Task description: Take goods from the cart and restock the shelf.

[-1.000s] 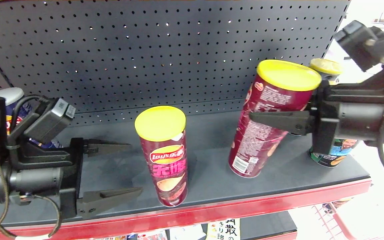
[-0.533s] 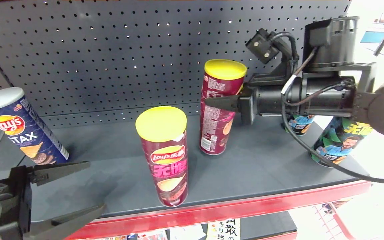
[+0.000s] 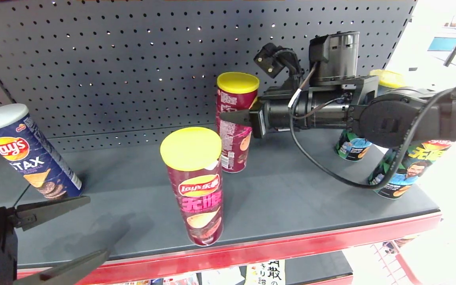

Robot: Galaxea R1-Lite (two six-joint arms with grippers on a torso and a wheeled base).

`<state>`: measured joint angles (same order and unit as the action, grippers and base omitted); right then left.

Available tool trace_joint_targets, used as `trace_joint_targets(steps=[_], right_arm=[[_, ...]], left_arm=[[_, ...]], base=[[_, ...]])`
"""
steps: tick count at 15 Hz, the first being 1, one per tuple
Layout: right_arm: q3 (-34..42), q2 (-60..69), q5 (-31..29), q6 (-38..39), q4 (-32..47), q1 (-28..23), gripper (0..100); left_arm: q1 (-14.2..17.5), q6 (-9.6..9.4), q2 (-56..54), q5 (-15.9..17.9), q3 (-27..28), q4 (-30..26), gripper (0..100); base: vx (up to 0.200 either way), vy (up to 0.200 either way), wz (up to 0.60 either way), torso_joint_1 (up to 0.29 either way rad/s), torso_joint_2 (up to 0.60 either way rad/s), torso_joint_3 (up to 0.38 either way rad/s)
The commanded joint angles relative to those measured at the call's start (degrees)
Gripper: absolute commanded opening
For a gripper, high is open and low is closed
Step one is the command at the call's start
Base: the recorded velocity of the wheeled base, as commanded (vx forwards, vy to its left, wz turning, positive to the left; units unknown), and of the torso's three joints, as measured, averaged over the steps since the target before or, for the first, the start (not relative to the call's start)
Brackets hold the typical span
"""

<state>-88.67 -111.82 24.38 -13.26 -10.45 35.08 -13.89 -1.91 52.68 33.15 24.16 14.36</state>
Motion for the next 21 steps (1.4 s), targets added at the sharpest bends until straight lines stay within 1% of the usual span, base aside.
trace_joint_targets(steps=[1, 3, 8, 13, 17, 18, 21], right_arm=[[-3.3, -3.7, 0.1, 0.0, 0.0, 0.8, 0], [-4.8, -4.7, 0.0, 0.2, 0.0, 1.9, 0], [-4.5, -4.9, 0.0, 0.0, 0.0, 2.4, 0], [-4.6, -4.5, -0.2, 0.5, 0.0, 4.5, 0], [-4.3, -4.5, -0.5, 0.5, 0.0, 4.6, 0], [-4.2, -4.5, -0.5, 0.6, 0.0, 4.6, 100], [-1.7, -2.5, -0.6, 1.9, 0.0, 5.0, 100]], left_arm=[[0.0, -0.02, -0.6, -0.5, 0.0, 0.1, 100], [0.0, 0.07, -1.3, -0.8, -0.2, 0.0, 100], [0.0, 0.42, -1.5, -0.8, -0.8, 0.1, 100], [0.0, 0.33, -1.8, -0.8, -1.0, 0.1, 100], [0.0, 0.33, -2.0, -0.8, -0.9, 0.1, 100], [0.0, 0.33, -2.0, -0.8, -1.0, 0.1, 100], [0.0, 0.33, -2.1, -0.8, -1.0, 0.0, 100]], base=[[0.0, 0.0, 0.0, 0.0, 0.0, 0.0], [0.0, 0.0, 0.0, 0.0, 0.0, 0.0], [0.0, 0.0, 0.0, 0.0, 0.0, 0.0], [0.0, 0.0, 0.0, 0.0, 0.0, 0.0], [0.0, 0.0, 0.0, 0.0, 0.0, 0.0], [0.0, 0.0, 0.0, 0.0, 0.0, 0.0], [0.0, 0.0, 0.0, 0.0, 0.0, 0.0]])
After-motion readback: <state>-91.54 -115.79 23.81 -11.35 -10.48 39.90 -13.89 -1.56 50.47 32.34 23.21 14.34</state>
